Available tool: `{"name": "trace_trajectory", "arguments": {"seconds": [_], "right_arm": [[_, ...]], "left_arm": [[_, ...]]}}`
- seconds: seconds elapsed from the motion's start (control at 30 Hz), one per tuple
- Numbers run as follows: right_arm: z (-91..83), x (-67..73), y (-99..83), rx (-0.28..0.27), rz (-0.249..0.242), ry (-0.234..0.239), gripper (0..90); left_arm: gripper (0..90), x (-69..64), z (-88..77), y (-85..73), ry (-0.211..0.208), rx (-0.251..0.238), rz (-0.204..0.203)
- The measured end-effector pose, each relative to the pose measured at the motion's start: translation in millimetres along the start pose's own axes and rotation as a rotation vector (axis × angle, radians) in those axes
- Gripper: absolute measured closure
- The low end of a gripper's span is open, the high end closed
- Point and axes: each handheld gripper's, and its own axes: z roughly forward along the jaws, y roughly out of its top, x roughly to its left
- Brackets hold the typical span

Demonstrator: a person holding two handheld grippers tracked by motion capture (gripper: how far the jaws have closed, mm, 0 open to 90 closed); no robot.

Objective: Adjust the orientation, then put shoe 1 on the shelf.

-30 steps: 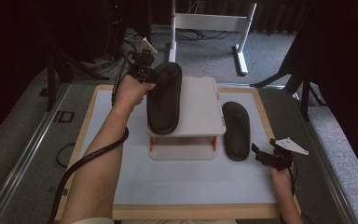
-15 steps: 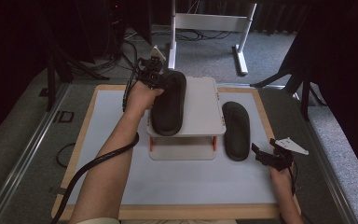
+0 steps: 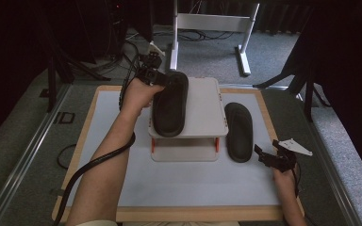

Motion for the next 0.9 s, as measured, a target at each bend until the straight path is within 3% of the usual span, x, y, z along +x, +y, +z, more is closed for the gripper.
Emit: {"name": "trace_trajectory", "arguments": {"seconds": [0.13, 0.3, 0.37, 0.57, 0.6, 0.8, 0.9], "right_arm": [[0.0, 0.0, 0.0, 0.0, -0.002, 0.004, 13.4], [0.1, 0.1, 0.0, 0.0, -0.004, 0.005, 13.4], [0.3, 0.1, 0.0, 0.002, -0.004, 0.006, 13.4], [0.2, 0.1, 0.0, 0.003, -0.004, 0.006, 13.4], [0.2, 0.1, 0.1, 0.004, -0.005, 0.006, 13.4], [0.5, -0.3, 0.0, 0.003, -0.001, 0.01, 13.5], [0.5, -0.4, 0.0, 0.003, 0.0, 0.01, 13.5]], "left_arm": [[34.8, 2.6, -3.0, -3.9, -0.027, -0.002, 0.026], [33.1, 6.9, -14.6, -11.3, -0.084, -0.068, 0.058], [28.2, 7.5, -18.2, -14.1, -0.075, -0.083, 0.067], [24.6, 11.7, -27.9, -23.3, -0.05, -0.135, 0.084], [24.6, 16.4, -34.7, -27.0, -0.084, -0.174, 0.078], [24.5, 24.6, -41.6, -35.2, -0.066, -0.19, 0.074], [24.5, 28.7, -48.3, -44.4, -0.039, -0.201, 0.094]]}}
